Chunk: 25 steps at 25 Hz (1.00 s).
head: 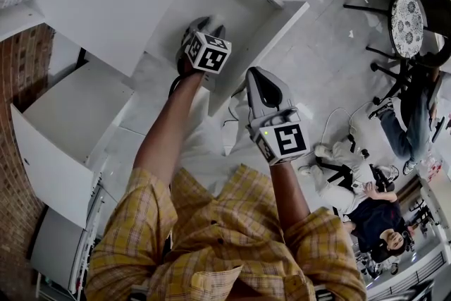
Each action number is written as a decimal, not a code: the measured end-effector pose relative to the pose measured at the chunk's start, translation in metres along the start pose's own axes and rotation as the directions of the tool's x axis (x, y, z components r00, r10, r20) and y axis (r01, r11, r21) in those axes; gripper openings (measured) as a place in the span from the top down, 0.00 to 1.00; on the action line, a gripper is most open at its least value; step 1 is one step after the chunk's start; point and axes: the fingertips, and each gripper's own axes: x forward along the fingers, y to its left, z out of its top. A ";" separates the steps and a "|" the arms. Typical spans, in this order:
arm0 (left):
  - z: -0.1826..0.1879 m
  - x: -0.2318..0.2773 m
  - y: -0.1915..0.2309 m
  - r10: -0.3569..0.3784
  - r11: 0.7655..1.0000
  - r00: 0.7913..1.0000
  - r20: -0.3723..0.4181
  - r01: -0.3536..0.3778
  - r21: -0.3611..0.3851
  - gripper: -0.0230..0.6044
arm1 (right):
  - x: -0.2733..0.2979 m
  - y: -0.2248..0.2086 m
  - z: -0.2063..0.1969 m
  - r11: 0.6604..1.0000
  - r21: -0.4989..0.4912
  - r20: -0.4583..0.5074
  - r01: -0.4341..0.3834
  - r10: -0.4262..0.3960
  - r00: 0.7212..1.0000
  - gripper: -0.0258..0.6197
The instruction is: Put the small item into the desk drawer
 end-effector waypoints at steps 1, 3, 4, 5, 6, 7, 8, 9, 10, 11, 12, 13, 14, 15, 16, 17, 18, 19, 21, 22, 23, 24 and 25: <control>0.000 -0.002 0.001 0.001 1.000 1.000 0.001 -0.001 -0.002 0.64 | 0.000 0.000 0.001 1.000 0.003 0.004 0.000 0.000 1.000 0.96; 0.001 -0.006 0.001 0.004 1.000 1.000 0.004 -0.004 -0.006 0.65 | -0.003 0.000 0.001 1.000 0.000 0.001 0.000 0.000 1.000 0.96; 0.002 -0.008 0.000 0.006 1.000 1.000 0.006 -0.006 -0.007 0.65 | -0.004 0.000 0.001 1.000 -0.003 0.000 -0.002 0.002 1.000 0.96; 0.003 -0.010 0.000 0.009 1.000 1.000 0.008 -0.009 -0.009 0.65 | -0.004 0.001 0.003 1.000 -0.005 0.001 -0.006 0.006 1.000 0.96; 0.005 -0.013 0.001 0.013 1.000 1.000 0.013 -0.013 -0.012 0.65 | -0.005 0.001 0.004 1.000 -0.006 0.007 -0.009 0.009 1.000 0.96; 0.007 -0.016 0.002 0.018 1.000 1.000 0.017 -0.018 -0.014 0.65 | -0.005 0.001 0.006 1.000 -0.009 0.015 -0.012 0.012 1.000 0.96; 0.009 -0.020 0.002 0.024 1.000 0.999 0.022 -0.023 -0.017 0.65 | -0.006 0.002 0.008 1.000 -0.014 0.022 -0.018 0.018 1.000 0.96; 0.010 -0.024 0.002 0.027 0.999 0.999 0.025 -0.026 -0.021 0.65 | -0.007 0.003 0.009 1.000 -0.018 0.026 -0.022 0.023 0.999 0.96; 0.011 -0.030 0.001 0.028 0.999 0.999 0.028 -0.027 -0.027 0.65 | -0.010 0.005 0.011 0.999 -0.020 0.027 -0.025 0.026 0.999 0.96; 0.012 -0.035 -0.001 0.029 0.999 0.999 0.032 -0.028 -0.033 0.65 | -0.012 0.006 0.013 0.999 -0.020 0.028 -0.027 0.027 0.999 0.96; 0.014 -0.041 -0.001 0.031 0.999 0.999 0.037 -0.029 -0.040 0.65 | -0.015 0.007 0.015 0.999 -0.020 0.030 -0.028 0.029 0.999 0.96; 0.017 -0.047 -0.001 0.036 0.998 0.998 0.045 -0.034 -0.045 0.65 | -0.016 0.008 0.017 0.999 -0.020 0.031 -0.031 0.031 0.999 0.96; 0.020 -0.053 0.000 0.043 0.998 0.998 0.054 -0.040 -0.048 0.65 | -0.018 0.009 0.019 0.999 -0.022 0.033 -0.035 0.036 0.999 0.96; 0.024 -0.059 0.000 0.051 0.998 0.997 0.064 -0.048 -0.048 0.65 | -0.019 0.010 0.021 0.999 -0.023 0.034 -0.040 0.041 0.999 0.96; 0.028 -0.067 0.001 0.061 0.997 0.995 0.075 -0.057 -0.048 0.66 | -0.021 0.011 0.024 0.999 -0.025 0.034 -0.045 0.046 0.998 0.96; 0.032 -0.074 0.002 0.070 0.997 0.994 0.086 -0.066 -0.050 0.66 | -0.024 0.011 0.027 0.998 -0.028 0.036 -0.050 0.051 0.998 0.96; 0.036 -0.082 0.002 0.077 0.996 0.992 0.096 -0.072 -0.056 0.66 | -0.026 0.011 0.031 0.998 -0.031 0.038 -0.054 0.055 0.998 0.96; 0.040 -0.089 0.002 0.083 0.995 0.991 0.106 -0.077 -0.065 0.67 | -0.029 0.011 0.035 0.998 -0.034 0.042 -0.056 0.057 0.998 0.96; 0.047 -0.104 0.002 0.094 0.993 0.988 0.126 -0.084 -0.080 0.68 | -0.034 0.010 0.043 0.998 -0.039 0.048 -0.055 0.057 0.997 0.96; 0.051 -0.112 0.001 0.100 0.992 0.986 0.137 -0.089 -0.085 0.69 | -0.036 0.010 0.046 0.998 -0.041 0.051 -0.056 0.058 0.997 0.96; 0.055 -0.120 -0.001 0.105 0.992 0.983 0.148 -0.093 -0.089 0.69 | -0.039 0.011 0.050 0.997 -0.044 0.054 -0.057 0.059 0.997 0.96; 0.058 -0.129 -0.003 0.110 0.991 0.981 0.159 -0.095 -0.095 0.69 | -0.041 0.011 0.053 0.997 -0.048 0.056 -0.059 0.062 0.996 0.96; 0.061 -0.138 -0.005 0.114 0.990 0.978 0.172 -0.096 -0.106 0.70 | -0.044 0.012 0.056 0.997 -0.053 0.058 -0.061 0.065 0.996 0.96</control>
